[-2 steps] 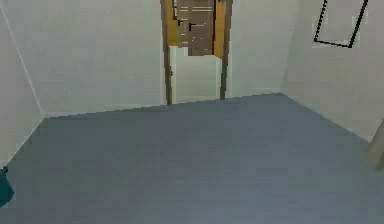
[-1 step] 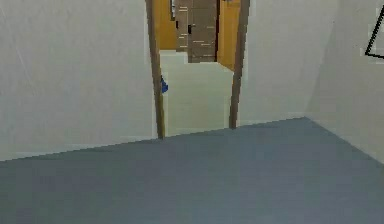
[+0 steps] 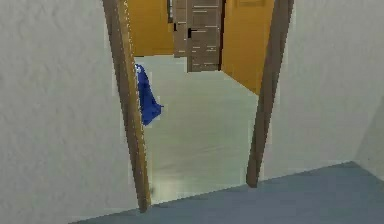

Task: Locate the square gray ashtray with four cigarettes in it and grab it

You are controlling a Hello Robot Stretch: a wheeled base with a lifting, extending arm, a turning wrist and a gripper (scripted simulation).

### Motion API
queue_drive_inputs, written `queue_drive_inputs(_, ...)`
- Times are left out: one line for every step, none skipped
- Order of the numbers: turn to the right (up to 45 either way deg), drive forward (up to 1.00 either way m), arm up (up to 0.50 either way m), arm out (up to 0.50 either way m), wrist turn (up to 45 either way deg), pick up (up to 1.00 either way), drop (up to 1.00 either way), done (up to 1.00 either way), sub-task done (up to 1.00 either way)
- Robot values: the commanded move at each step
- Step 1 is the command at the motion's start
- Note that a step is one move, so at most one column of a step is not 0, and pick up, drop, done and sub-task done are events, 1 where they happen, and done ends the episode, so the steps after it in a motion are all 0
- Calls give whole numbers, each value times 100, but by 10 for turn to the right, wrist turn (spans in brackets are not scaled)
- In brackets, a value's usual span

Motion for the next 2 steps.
queue_drive_inputs(0, 100, 0, 0, 0, 0, 0, 0, 0)
queue_drive_inputs(210, 0, 0, 0, 0, 0, 0, 0, 0)
